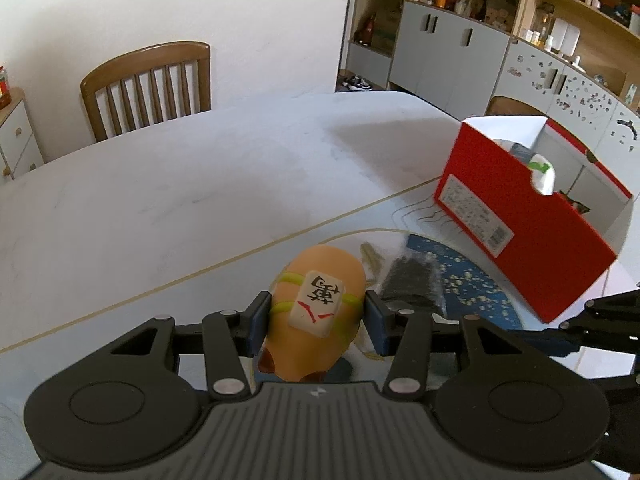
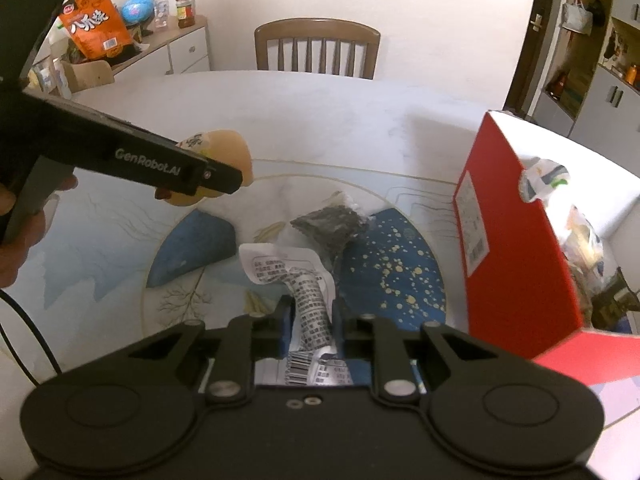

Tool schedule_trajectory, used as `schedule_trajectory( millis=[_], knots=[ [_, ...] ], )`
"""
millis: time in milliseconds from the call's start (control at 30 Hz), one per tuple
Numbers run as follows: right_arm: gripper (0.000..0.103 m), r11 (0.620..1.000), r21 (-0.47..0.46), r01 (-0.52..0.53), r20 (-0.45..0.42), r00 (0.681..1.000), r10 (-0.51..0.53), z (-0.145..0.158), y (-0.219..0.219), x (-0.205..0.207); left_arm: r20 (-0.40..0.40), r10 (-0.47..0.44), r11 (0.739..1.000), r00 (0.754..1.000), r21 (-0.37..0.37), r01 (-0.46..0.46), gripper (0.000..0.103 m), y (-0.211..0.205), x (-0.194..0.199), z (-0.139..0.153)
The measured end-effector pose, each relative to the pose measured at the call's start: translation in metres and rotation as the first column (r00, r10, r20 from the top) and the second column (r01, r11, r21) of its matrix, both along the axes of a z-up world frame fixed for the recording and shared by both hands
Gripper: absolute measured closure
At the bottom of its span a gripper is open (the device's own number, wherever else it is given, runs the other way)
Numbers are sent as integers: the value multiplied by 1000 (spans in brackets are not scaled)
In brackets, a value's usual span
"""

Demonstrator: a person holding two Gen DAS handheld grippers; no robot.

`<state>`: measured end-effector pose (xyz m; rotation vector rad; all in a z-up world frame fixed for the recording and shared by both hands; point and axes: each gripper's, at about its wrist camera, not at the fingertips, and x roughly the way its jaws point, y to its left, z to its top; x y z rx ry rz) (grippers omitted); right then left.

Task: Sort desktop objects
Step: 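Carry the foil packet in the right tool while the left tool carries the orange toy into the box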

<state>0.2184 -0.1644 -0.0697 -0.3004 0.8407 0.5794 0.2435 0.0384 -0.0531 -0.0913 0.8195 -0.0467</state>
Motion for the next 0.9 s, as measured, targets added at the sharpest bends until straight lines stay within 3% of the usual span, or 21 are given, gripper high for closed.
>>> schedule_trajectory(
  millis=[900],
  knots=[
    [83, 986, 134, 100, 28, 994, -104, 57, -54, -25, 39, -72, 996, 997, -44, 74, 55, -51, -47, 49]
  ],
)
